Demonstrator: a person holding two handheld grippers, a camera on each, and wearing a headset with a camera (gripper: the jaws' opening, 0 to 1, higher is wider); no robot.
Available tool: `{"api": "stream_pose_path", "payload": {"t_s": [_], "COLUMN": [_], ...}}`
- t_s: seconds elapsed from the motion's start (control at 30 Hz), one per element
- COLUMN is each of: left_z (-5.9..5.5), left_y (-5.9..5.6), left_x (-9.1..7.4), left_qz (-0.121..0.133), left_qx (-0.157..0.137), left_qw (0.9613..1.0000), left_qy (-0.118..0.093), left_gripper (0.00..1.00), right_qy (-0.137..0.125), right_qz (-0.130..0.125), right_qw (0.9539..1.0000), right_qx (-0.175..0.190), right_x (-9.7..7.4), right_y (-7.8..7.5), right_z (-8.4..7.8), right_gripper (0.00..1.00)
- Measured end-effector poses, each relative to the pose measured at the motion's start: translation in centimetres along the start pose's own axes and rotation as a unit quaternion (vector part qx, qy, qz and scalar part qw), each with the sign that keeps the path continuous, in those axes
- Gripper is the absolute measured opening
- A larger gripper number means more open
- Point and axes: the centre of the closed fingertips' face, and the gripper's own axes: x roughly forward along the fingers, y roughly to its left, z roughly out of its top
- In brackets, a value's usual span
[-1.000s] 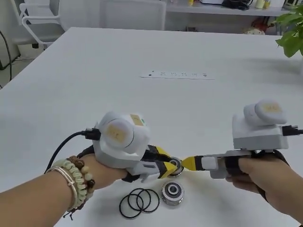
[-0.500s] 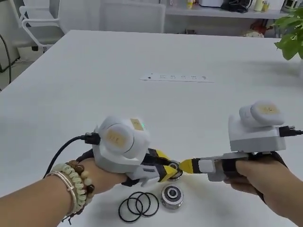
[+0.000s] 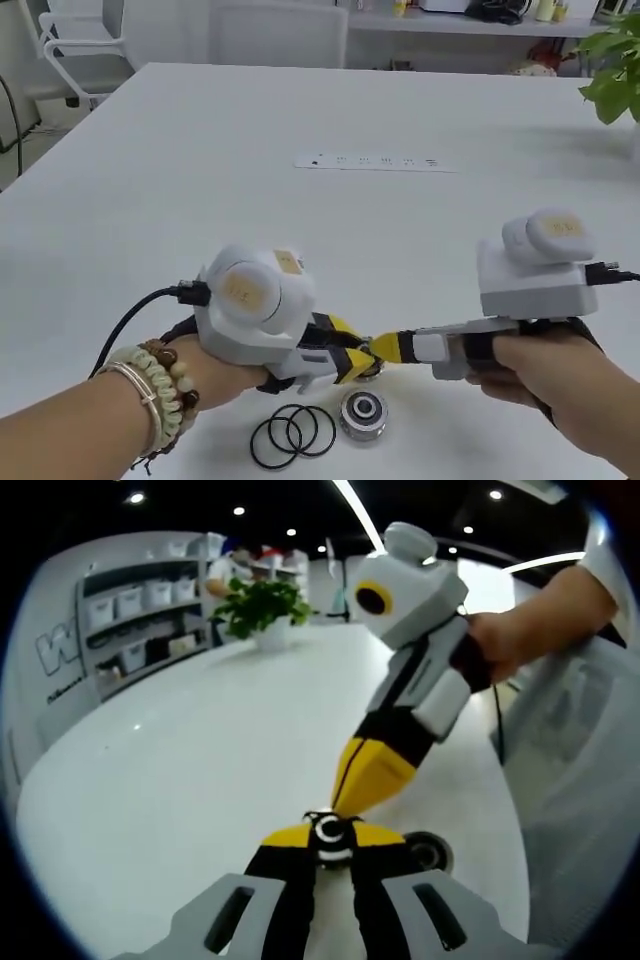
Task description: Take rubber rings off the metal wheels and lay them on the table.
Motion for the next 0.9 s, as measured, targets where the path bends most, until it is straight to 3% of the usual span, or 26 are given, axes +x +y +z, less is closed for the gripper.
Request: {"api": "stream_pose_path", "payload": {"t_s": [0.27, 0.33, 0.37, 0.4, 0.43, 0.6, 0.8, 0.9], "left_z": [0.0, 0.0, 0.0, 0.0, 0.0, 0.1, 0.1, 0.2], "left_y": [0.0, 0.0, 0.0, 0.0, 0.0, 0.0, -0.1, 0.0], "left_x": [0.0, 0.0, 0.0, 0.0, 0.0, 0.1, 0.3, 0.2], "left_qz": [-0.001, -0.001, -0.001, -0.001, -0.001, 0.003, 0.004, 0.003], "left_qx": [0.0, 0.0, -0.001, -0.001, -0.001, -0.009, -0.018, -0.035], "left_qw": [1.0, 1.0, 1.0, 1.0, 1.0, 1.0, 0.9998, 0.9993], "left_qy": [0.001, 0.001, 0.0, 0.0, 0.0, 0.002, 0.007, 0.014], "left_gripper": [0.14, 0.14, 0.13, 0.13, 0.13, 0.14, 0.14, 0.14], "right_qy": [0.003, -0.032, -0.013, -0.017, -0.014, -0.013, -0.013, -0.009], "right_qz": [0.01, 0.045, 0.022, 0.014, 0.023, 0.022, -0.001, -0.009], "right_qw": [0.9999, 0.9983, 0.9997, 0.9994, 0.9995, 0.9997, 0.9999, 0.9999], "right_qx": [-0.008, 0.016, 0.001, -0.027, -0.014, -0.007, 0.007, 0.007], "right_x": [0.0, -0.1, -0.1, -0.1, 0.1, 0.1, 0.0, -0.1], "right_y": [0.4, 1.8, 1.1, 0.8, 1.4, 1.1, -0.3, -0.7], "right_z": [0.0, 1.4, 1.0, 1.0, 0.8, 0.8, 0.8, 0.6], "right_gripper": [0.0, 0.0, 0.0, 0.0, 0.0, 0.0, 0.0, 0.0]}}
